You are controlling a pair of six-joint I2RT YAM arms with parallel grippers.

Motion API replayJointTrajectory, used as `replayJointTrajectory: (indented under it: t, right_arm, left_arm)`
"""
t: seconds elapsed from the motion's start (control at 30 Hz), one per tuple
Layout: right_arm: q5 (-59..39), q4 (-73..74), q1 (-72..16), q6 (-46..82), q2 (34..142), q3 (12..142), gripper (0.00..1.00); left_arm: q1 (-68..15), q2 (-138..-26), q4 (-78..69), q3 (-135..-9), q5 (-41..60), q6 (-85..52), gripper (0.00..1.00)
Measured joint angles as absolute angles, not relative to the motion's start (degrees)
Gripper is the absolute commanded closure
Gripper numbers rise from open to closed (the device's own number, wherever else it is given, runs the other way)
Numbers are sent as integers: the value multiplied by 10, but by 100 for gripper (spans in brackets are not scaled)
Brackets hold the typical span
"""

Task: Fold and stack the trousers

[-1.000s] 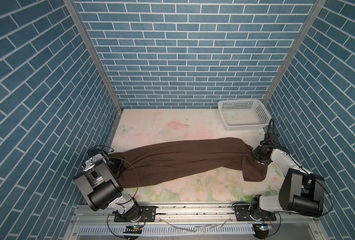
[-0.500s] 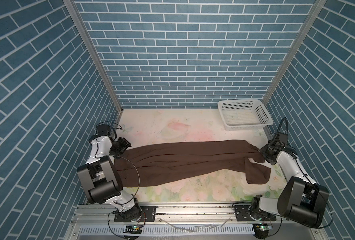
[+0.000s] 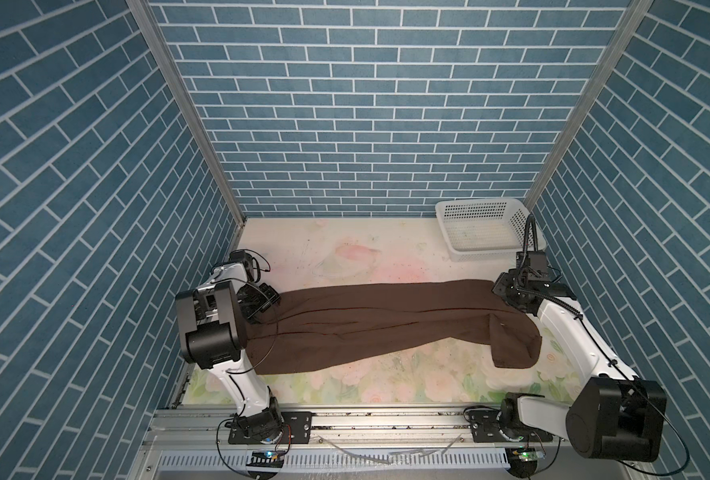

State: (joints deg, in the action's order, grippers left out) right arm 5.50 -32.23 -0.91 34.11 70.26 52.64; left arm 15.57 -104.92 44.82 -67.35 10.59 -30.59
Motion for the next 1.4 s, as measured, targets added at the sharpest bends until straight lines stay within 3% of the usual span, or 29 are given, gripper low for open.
replayJointTrajectory:
  t: [0.07,0.17,0.43,0.47,0.57,0.6,0.7,0.8,0.97,1.17,1.4]
  right_arm:
    - [55,-329,-10,341,697,525,40]
    - [58,-342,-10,341,672,518,40]
    - [71,-402,-11,330,603,514,40]
    - [71,-407,-11,330,599,512,40]
    - [69,-423,-11,330,584,497,40]
    - [67,-430,-11,331,579,491,40]
    - [57,-447,-11,331,573,478,40]
    - [43,-458,-11,330,577,468,42]
    - [8,-447,-11,330,603,440,45]
    - [-25,-399,-33,331,653,432,46]
    - [-23,-354,-109,331,685,449,46]
  left_arm:
    - [152,-1061,450,-683,96,-314,72]
    - [147,-1092,464,-718,86,-319,97]
    - [136,-1256,531,-1001,77,-322,100]
    - [134,-1269,537,-1037,77,-322,99]
    - [125,-1295,559,-1144,78,-324,40]
    - [122,-1299,564,-1177,80,-323,34]
    - [115,-1293,573,-1236,91,-324,31]
    - [109,-1257,570,-1215,98,-323,32]
    - [102,-1104,531,-1010,113,-326,36]
    - [102,-911,488,-752,122,-337,24]
    - [101,-914,467,-637,114,-340,22]
